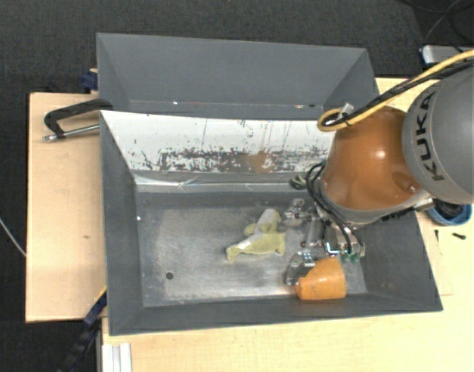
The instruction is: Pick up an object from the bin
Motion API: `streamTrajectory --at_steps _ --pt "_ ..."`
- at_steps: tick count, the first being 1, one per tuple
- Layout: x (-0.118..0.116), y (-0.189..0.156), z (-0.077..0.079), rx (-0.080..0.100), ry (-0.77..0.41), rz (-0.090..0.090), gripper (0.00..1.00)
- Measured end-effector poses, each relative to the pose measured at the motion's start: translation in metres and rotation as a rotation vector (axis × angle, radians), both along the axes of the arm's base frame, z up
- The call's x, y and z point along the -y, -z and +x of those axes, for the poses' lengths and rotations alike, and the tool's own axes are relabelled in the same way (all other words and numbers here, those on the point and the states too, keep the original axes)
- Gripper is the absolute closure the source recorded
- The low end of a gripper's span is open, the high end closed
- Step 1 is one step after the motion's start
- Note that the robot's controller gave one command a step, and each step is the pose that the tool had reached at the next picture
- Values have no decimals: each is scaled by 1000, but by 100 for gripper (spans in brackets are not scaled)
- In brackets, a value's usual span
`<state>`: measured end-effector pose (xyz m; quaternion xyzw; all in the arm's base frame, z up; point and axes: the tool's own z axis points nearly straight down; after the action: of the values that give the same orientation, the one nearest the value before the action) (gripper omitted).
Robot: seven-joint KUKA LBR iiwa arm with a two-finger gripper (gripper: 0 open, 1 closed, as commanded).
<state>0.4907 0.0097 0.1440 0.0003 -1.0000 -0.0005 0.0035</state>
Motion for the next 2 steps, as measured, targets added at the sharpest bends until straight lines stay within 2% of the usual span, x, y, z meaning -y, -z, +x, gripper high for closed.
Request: streamTrajectory --at_steps 1,2 --pt "-31 63 38 20 -4 1 0" --pt "-30 58 40 32 -2 1 100"
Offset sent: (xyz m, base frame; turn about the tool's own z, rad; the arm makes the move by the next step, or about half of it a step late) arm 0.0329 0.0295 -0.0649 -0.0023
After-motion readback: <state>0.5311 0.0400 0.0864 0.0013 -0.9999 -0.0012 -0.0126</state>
